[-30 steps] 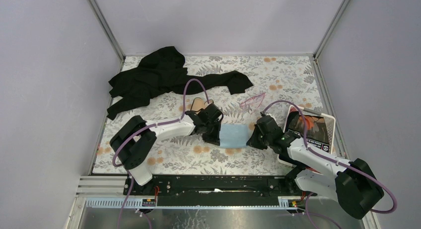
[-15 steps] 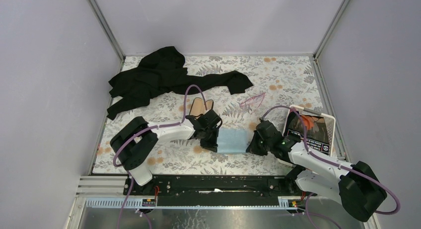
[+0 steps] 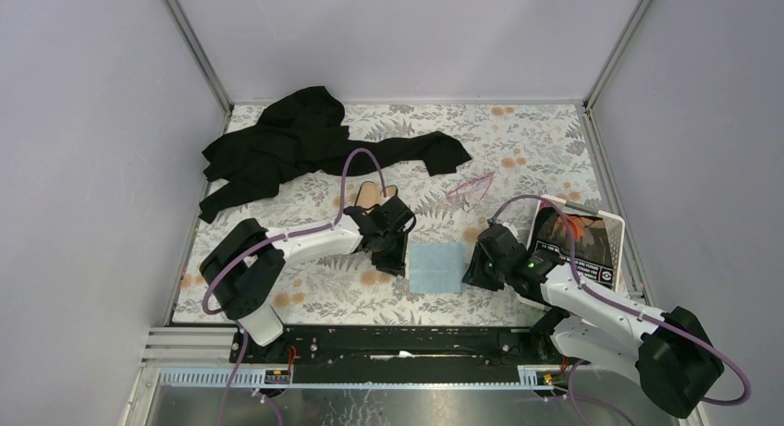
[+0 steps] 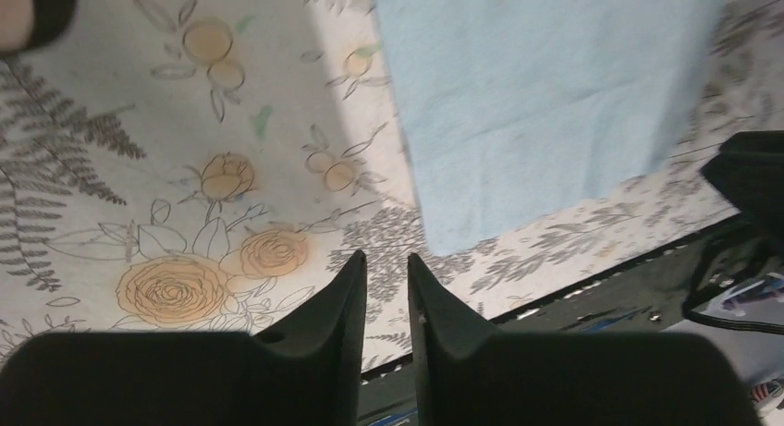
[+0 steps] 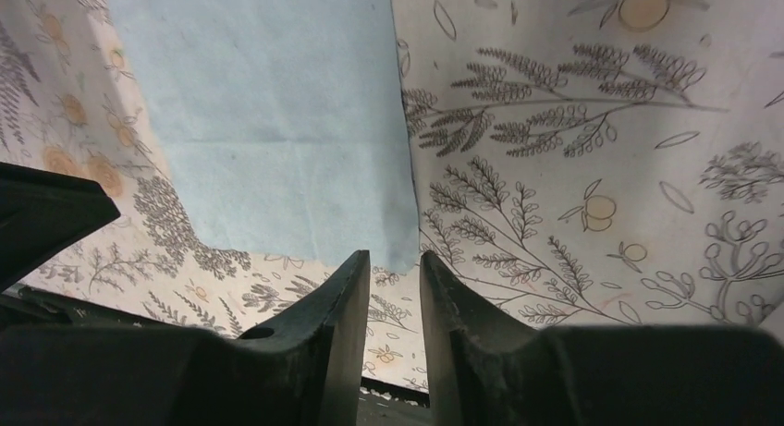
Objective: Organize the sunglasses
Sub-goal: Fold the glasses cleaning cloth at the center of the board.
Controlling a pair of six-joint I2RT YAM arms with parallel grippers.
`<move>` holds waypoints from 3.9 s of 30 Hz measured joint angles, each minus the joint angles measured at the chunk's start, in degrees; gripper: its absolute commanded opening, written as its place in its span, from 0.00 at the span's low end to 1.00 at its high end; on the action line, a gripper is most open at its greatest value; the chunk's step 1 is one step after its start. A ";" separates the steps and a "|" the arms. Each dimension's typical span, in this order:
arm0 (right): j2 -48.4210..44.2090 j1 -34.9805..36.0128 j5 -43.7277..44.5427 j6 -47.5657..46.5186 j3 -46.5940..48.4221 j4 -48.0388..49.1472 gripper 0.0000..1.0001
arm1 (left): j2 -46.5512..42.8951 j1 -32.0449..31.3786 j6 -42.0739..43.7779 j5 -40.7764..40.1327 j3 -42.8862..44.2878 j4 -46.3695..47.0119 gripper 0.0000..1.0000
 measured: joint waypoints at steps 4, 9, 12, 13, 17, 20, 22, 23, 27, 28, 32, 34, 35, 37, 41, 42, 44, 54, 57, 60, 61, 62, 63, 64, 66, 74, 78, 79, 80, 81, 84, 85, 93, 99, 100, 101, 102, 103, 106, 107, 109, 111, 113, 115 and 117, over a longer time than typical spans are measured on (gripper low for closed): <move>0.00 0.00 3.02 -0.98 2.64 -1.55 0.33 | -0.31 0.04 0.79 -2.03 4.15 -0.72 0.29; 1.03 -0.13 6.86 -2.97 4.59 -1.38 0.33 | -0.35 0.04 0.11 -6.32 4.87 1.36 0.38; 4.20 -1.25 7.23 -5.27 6.19 -0.26 0.34 | -0.22 0.04 0.33 -9.03 4.87 4.11 0.37; 5.57 -1.95 7.17 -6.05 6.78 0.57 0.34 | 0.02 0.11 0.52 -9.94 4.90 4.94 0.36; 11.50 -5.53 5.35 -9.44 8.66 5.11 0.33 | 2.40 1.22 1.90 -11.89 5.88 6.38 0.35; 16.20 -8.17 3.17 -11.72 9.55 8.94 0.33 | 5.51 3.56 2.82 -11.02 7.63 7.52 0.35; 18.73 -9.29 2.19 -12.98 10.23 10.56 0.33 | 6.80 4.94 3.21 -10.05 7.52 8.85 0.36; 19.98 -9.73 1.60 -13.57 10.71 11.26 0.33 | 7.17 5.57 3.34 -9.75 7.34 9.42 0.36; 23.28 -10.84 -0.72 -15.17 11.91 14.14 0.33 | 7.72 6.01 3.85 -7.74 6.91 10.84 0.37; 23.98 -11.13 -1.31 -15.47 11.96 14.95 0.33 | 7.85 6.01 3.87 -7.30 6.91 11.10 0.38; 26.49 -11.96 -2.67 -16.13 12.04 17.86 0.33 | 9.01 5.99 4.11 -5.11 6.91 12.48 0.42; 27.08 -12.17 -3.13 -16.20 12.04 19.23 0.31 | 9.51 6.01 4.17 -4.17 6.91 13.14 0.42; 27.36 -12.17 -3.30 -16.22 12.04 20.00 0.29 | 9.60 6.01 4.22 -3.96 6.91 13.49 0.41; 27.87 -12.22 -3.58 -16.26 12.04 21.18 0.26 | 9.73 6.01 4.26 -3.45 6.91 13.79 0.37; 28.20 -12.28 -4.28 -16.28 11.98 21.73 0.18 | 10.05 6.01 4.42 -3.02 6.88 14.27 0.23; 28.20 -12.28 -4.28 -16.31 11.93 21.73 0.17 | 10.16 6.01 4.35 -2.95 6.88 14.36 0.19; 28.20 -12.28 -4.28 -16.31 11.78 21.75 0.14 | 10.36 6.01 4.42 -2.86 6.82 14.56 0.13; 28.17 -12.28 -4.15 -16.81 11.78 21.38 0.00 | 10.58 6.01 4.66 -2.51 6.71 14.75 0.00; 27.89 -12.28 -4.15 -16.90 11.76 20.83 0.00 | 10.56 6.01 4.68 -2.45 6.58 14.95 0.00; 26.97 -12.28 -4.15 -16.92 11.45 20.04 0.00 | 10.38 6.01 4.76 -2.43 6.40 15.08 0.00; 26.36 -12.28 -4.17 -16.94 11.26 19.78 0.00 | 10.34 6.01 4.85 -2.40 6.36 15.08 0.00; 25.70 -12.28 -4.20 -17.03 11.10 19.45 0.00 | 10.25 6.01 4.92 -2.38 6.36 15.08 0.00; 25.22 -12.28 -4.20 -17.11 11.04 19.30 0.00 | 10.12 6.01 4.98 -2.36 6.36 15.08 0.00; 24.65 -12.28 -4.20 -17.22 11.04 19.08 0.00 | 10.01 6.01 5.07 -2.32 6.36 15.08 0.00; 24.00 -12.28 -4.20 -17.46 11.02 18.97 0.00 | 9.70 6.01 5.16 -2.23 6.36 15.08 0.00; 22.36 -12.28 -4.20 -17.75 10.40 18.56 0.00 | 8.61 6.01 5.25 -0.74 6.36 15.13 0.00; 20.31 -12.28 -4.17 -17.73 9.57 17.97 0.00 | 7.54 6.01 5.60 0.11 6.32 15.13 0.00; 19.69 -12.28 -4.17 -17.73 9.29 17.92 0.00 | 7.13 6.01 5.81 0.20 6.23 15.15 0.00; 19.04 -12.28 -4.20 -17.70 8.98 17.88 0.00 | 6.78 6.01 5.97 0.28 6.14 15.15 0.00; 18.53 -12.28 -4.20 -17.70 8.76 17.84 0.00 | 6.36 6.01 6.14 0.37 5.97 15.17 0.00; 17.09 -12.28 -4.26 -17.66 7.78 17.59 0.00 | 5.40 5.99 6.45 1.01 5.35 15.23 0.00; 16.98 -12.28 -4.26 -17.64 7.67 17.51 0.00 | 5.25 5.99 6.47 1.25 5.14 15.26 0.00; 13.70 -12.28 -4.85 -17.40 5.35 16.15 0.00 | 2.93 4.72 6.56 2.10 1.44 15.69 0.00; 10.82 -12.28 -6.38 -16.63 3.80 15.45 0.00 | 1.97 3.67 6.58 2.89 0.46 15.78 0.00; 10.43 -12.28 -6.69 -16.59 3.58 15.41 0.00 | 1.95 3.56 6.58 2.89 0.35 15.80 0.00; 10.01 -12.28 -7.02 -16.46 3.28 15.32 0.00 | 1.90 3.41 6.56 2.89 0.17 15.85 0.00; 9.53 -12.28 -7.41 -16.35 2.89 15.17 0.00 | 1.86 3.34 6.56 2.89 -0.04 15.87 0.00; 9.09 -12.28 -7.76 -16.20 2.51 15.06 0.00 | 1.79 3.32 6.56 2.89 -0.17 15.89 0.00; 8.00 -12.28 -8.94 -15.93 1.33 14.58 0.00 | 1.68 3.30 6.56 2.86 -0.39 15.93 0.00; 7.74 -12.28 -9.18 -15.89 1.05 14.40 0.00 | 1.64 3.30 6.56 2.86 -0.42 15.96 0.00; 7.28 -12.28 -9.57 -15.82 0.63 13.86 0.00 | 1.57 3.23 6.56 2.86 -0.46 16.04 0.00; 6.82 -12.26 -10.27 -15.80 0.28 13.31 0.00 | 1.55 3.19 6.56 2.86 -0.46 16.04 0.00; 6.54 -12.26 -10.62 -15.80 -0.11 13.18 0.00 | 1.55 3.15 6.54 2.86 -0.48 16.06 0.00; 6.32 -12.26 -10.99 -15.80 -0.52 13.14 0.00 | 1.55 3.08 6.51 2.89 -0.59 16.06 0.00; 6.14 -12.26 -11.45 -15.80 -0.90 12.94 0.00 | 1.55 2.97 6.43 2.93 -0.70 16.09 0.00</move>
